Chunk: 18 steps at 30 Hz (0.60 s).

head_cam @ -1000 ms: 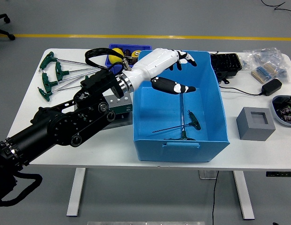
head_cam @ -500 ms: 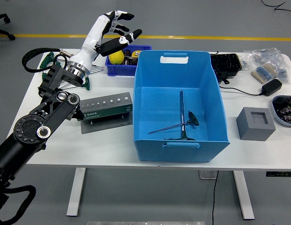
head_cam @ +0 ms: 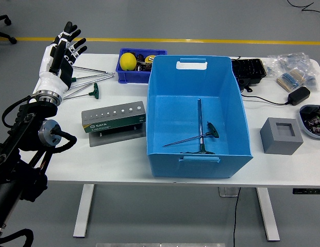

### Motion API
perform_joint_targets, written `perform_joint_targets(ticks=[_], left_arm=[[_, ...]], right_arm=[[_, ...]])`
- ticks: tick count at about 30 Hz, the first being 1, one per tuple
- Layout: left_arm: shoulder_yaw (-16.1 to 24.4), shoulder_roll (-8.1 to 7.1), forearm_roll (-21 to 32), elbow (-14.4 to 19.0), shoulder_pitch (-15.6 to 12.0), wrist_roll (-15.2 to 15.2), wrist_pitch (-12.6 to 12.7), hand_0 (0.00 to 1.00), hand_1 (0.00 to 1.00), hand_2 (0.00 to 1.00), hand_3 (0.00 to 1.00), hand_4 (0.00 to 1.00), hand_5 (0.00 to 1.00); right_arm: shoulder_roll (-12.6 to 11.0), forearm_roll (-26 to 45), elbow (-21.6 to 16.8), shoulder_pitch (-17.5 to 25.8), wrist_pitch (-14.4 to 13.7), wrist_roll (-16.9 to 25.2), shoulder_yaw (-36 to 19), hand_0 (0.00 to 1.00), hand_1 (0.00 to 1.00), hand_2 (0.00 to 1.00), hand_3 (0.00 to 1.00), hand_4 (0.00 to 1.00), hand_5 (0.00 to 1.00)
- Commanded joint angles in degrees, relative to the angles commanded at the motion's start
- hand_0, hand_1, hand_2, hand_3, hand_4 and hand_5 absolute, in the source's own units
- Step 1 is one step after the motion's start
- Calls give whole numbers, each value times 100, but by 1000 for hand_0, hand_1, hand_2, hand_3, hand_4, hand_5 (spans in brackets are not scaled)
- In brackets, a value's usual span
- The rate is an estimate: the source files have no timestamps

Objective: Lift tool from toolbox,place it in box,lift tool from toolbox,place it in box

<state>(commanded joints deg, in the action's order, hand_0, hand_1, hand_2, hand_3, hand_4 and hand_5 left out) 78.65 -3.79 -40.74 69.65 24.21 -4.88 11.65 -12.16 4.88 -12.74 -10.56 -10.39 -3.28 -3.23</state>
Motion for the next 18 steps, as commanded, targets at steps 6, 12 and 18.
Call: perform_joint_targets(ticks=[6, 12, 18], left_arm=[[340, -5, -105, -42, -302, 601, -719, 763, 717, 844, 774, 910, 774], [583, -198, -423, -42, -659, 967, -1472, 762, 716, 821, 762, 931, 850], [1130, -117, -1322, -116, -868, 1176, -1946, 762, 713, 808, 753, 934, 869]], right_arm=[[15, -26, -2, 8, -2, -10, -4, 721, 689, 731, 584, 820, 725], [34, 69, 1, 24, -9, 16, 37, 722, 690, 731, 584, 820, 725], [32, 78, 2, 14, -5, 12, 60, 722, 690, 731, 584, 820, 724]])
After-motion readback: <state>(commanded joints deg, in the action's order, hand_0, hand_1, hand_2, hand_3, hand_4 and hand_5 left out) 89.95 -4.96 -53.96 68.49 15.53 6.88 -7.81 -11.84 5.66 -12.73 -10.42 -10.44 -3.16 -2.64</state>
